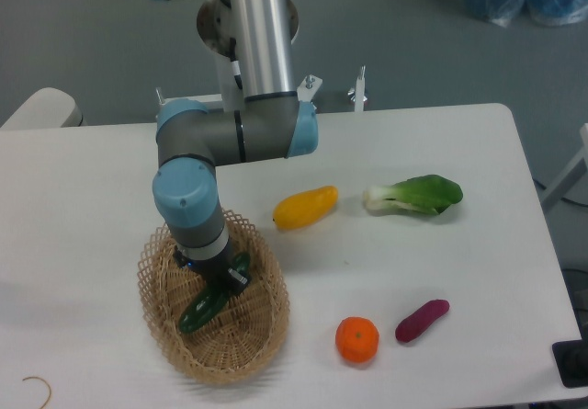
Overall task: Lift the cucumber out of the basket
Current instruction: 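Lower the gripper onto the green cucumber and close on it, then lift the cucumber up out of the basket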
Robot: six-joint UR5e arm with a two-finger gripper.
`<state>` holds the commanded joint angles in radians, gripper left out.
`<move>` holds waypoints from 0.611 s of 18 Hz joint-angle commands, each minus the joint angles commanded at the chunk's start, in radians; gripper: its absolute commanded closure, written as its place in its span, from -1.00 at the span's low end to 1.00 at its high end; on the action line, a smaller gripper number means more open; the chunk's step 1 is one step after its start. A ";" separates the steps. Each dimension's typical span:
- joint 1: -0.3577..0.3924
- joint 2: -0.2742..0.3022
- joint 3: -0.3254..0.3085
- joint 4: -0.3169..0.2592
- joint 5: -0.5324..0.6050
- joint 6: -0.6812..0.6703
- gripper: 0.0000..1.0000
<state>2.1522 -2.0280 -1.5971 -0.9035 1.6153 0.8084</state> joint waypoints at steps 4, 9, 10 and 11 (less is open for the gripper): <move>0.049 0.032 0.086 -0.049 0.009 0.034 0.30; 0.156 0.075 0.166 -0.155 0.000 0.193 0.30; 0.182 0.087 0.177 -0.178 -0.006 0.222 0.30; 0.210 0.097 0.184 -0.199 -0.017 0.265 0.30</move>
<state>2.3621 -1.9314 -1.4129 -1.1027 1.5985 1.0734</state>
